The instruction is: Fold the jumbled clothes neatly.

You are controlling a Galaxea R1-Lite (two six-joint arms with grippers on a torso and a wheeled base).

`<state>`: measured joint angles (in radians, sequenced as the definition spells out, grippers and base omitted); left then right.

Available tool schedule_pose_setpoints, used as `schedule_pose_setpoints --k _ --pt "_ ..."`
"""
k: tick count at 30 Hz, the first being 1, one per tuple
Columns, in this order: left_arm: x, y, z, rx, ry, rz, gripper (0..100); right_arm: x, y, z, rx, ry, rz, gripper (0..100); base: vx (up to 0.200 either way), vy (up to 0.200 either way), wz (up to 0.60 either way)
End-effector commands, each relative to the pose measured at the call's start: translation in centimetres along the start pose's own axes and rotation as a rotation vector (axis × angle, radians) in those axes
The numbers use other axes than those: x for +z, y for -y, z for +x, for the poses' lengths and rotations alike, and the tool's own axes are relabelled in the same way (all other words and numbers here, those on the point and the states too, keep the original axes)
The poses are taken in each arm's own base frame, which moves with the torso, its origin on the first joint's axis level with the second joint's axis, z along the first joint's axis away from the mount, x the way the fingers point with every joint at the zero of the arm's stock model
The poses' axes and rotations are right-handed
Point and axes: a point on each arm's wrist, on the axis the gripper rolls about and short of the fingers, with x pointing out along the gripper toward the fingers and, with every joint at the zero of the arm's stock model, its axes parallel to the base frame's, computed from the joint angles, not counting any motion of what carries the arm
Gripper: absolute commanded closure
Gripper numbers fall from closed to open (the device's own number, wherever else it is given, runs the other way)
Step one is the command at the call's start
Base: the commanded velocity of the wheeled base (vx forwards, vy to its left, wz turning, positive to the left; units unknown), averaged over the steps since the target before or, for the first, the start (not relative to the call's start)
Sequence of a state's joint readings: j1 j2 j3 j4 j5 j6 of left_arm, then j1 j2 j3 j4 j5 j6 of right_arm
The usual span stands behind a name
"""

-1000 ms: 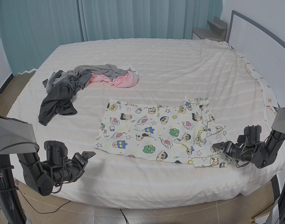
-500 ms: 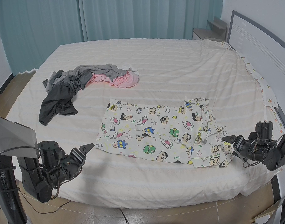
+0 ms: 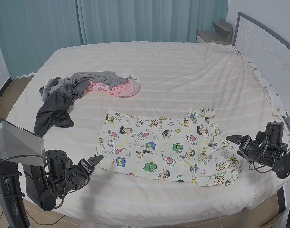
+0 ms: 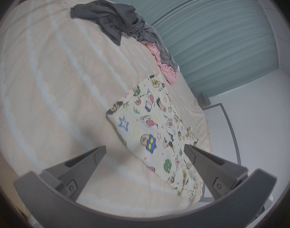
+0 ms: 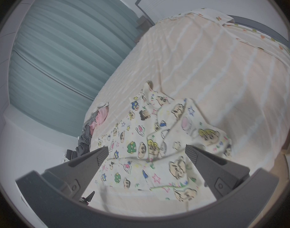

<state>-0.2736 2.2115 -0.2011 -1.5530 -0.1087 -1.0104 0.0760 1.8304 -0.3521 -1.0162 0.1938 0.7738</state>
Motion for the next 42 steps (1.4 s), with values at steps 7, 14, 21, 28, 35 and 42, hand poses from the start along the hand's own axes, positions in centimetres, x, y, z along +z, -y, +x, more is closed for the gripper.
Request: schedule_pose_setpoints --k 7,14,21,28,35,42 --pt "-0.2 -0.3 0.3 0.025 0.029 0.020 0 -1.4 0.9 0.4 -0.017 -0.020 -0.031 0 0.143 0.000 0.00" --pt "-0.1 -0.1 0.5 0.058 0.096 0.064 0 -1.9 1.3 0.8 -0.058 -0.024 -0.034 0 0.000 0.000 0.00" --pt "-0.2 0.0 0.7 0.060 0.109 0.071 0 -2.4 1.2 0.8 -0.061 -0.042 -0.042 0 0.000 0.000 0.00" --pt "-0.4 0.1 0.7 0.056 0.105 0.074 0 -2.5 1.2 0.8 -0.066 -0.044 -0.044 0 0.057 0.000 0.00" --pt "-0.2 0.4 1.1 0.041 0.115 0.082 0 -2.5 1.0 1.0 -0.058 -0.040 -0.050 0 0.029 0.000 0.00" --pt "1.8 1.5 4.0 -0.019 0.200 0.283 0 -2.5 0.7 1.1 -0.048 -0.040 -0.057 0 0.000 0.000 0.00"
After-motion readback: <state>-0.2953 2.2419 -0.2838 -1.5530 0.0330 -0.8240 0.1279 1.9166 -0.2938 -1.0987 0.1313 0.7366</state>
